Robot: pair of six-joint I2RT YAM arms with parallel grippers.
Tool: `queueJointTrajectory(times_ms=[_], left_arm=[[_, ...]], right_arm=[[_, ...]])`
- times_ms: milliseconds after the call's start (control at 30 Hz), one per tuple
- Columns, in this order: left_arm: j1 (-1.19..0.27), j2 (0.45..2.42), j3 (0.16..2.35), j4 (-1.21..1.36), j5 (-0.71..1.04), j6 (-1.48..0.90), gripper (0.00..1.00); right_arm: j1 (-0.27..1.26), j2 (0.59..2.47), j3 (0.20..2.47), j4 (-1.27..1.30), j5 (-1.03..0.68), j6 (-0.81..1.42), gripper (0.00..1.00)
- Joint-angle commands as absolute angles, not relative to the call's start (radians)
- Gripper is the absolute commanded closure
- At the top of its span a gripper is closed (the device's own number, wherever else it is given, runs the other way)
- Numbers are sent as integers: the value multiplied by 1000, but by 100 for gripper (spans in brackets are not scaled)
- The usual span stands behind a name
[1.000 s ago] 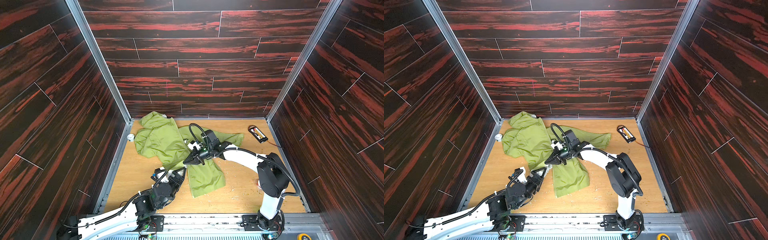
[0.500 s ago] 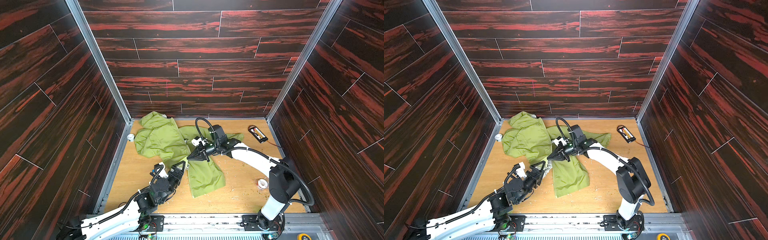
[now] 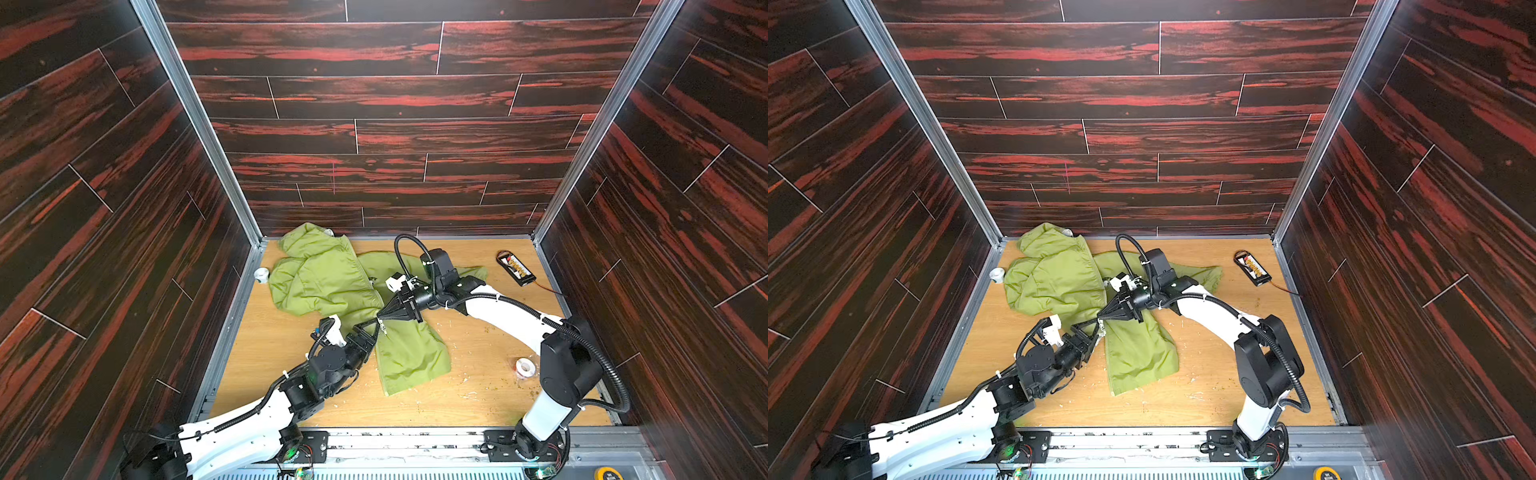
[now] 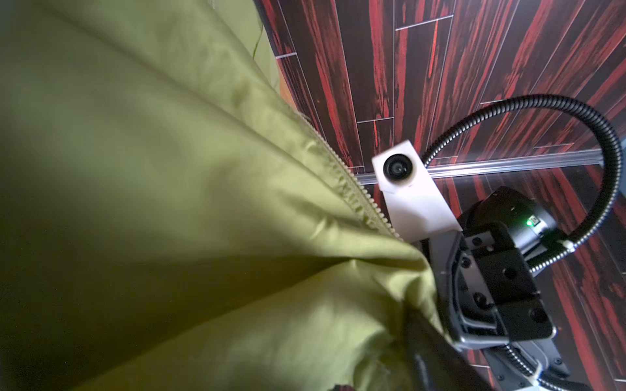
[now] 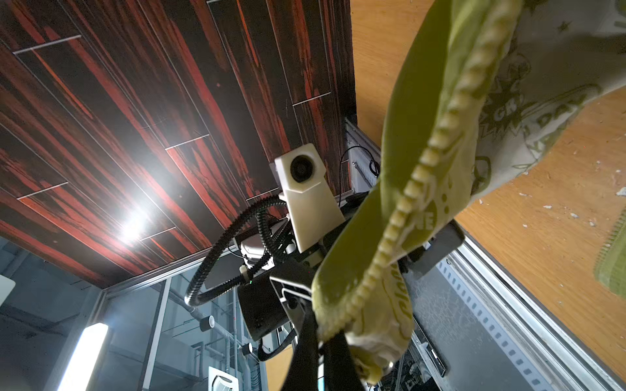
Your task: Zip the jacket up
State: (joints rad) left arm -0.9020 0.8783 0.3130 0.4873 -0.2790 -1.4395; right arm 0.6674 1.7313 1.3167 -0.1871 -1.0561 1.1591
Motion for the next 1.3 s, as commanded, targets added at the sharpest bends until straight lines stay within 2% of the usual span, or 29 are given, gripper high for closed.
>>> queueJointTrajectory(times_ms=[0,100,300,633,767,900,967,1267], left_arm=[[-904,874,361,576,-242,-1431,33],[-905,843,352,574,-260,-1427,34],[-905,764,335,510,-290,-1436,25],[-904,760,333,530,-303,-1433,20],[-905,805,333,583,-280,-1433,25],[-905,827,335,606,-259,-1428,35],[-905,822,329,609,-256,-1427,41],[-905,764,311,571,-250,-1423,54]], right_arm=[[674,1677,1288,-209,-1062,1161,100],[662,1663,1267,-196,-1062,1169,100],[652,1654,1238,-136,-1073,1209,100],[652,1656,1223,-62,-1088,1264,100],[651,1655,1218,-52,-1091,1273,100],[651,1655,1218,-49,-1088,1276,100],[649,1655,1216,-49,-1085,1278,100],[644,1651,1214,-46,-1075,1286,100]])
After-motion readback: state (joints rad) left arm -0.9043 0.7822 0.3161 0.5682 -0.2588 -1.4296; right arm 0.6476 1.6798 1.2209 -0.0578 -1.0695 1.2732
